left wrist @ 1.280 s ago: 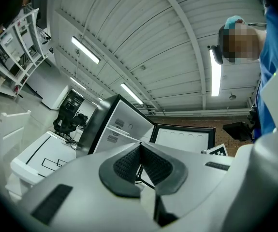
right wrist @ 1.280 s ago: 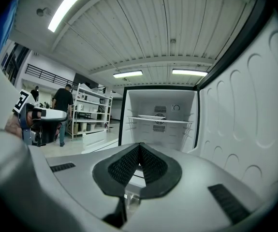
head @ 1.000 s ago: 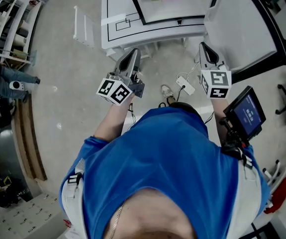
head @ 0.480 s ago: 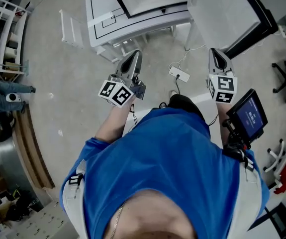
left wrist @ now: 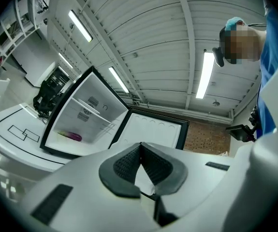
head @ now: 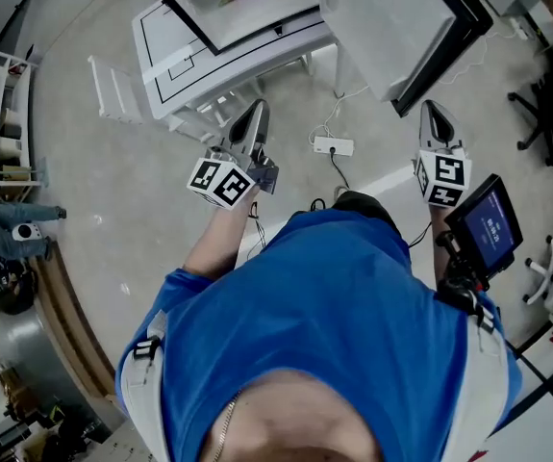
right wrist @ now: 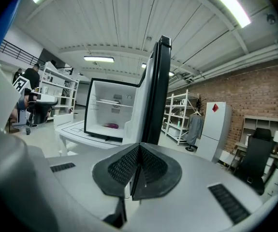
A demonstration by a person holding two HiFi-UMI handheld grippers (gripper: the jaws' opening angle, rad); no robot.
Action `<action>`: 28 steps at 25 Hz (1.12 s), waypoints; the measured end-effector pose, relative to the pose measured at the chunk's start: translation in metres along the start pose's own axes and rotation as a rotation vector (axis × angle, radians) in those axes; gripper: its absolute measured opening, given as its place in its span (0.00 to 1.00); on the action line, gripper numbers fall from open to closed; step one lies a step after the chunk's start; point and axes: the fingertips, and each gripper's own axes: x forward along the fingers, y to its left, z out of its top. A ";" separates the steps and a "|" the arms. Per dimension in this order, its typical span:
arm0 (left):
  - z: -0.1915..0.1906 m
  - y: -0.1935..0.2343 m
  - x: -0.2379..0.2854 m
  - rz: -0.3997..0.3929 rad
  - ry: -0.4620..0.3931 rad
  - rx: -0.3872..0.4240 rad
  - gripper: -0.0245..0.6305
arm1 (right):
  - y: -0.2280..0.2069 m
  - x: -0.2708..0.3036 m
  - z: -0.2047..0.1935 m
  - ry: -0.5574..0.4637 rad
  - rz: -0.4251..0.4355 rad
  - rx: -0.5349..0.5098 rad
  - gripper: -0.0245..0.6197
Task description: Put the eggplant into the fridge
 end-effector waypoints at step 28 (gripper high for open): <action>-0.028 -0.007 0.008 0.074 0.000 -0.034 0.05 | -0.024 0.037 0.034 -0.089 0.217 -0.096 0.32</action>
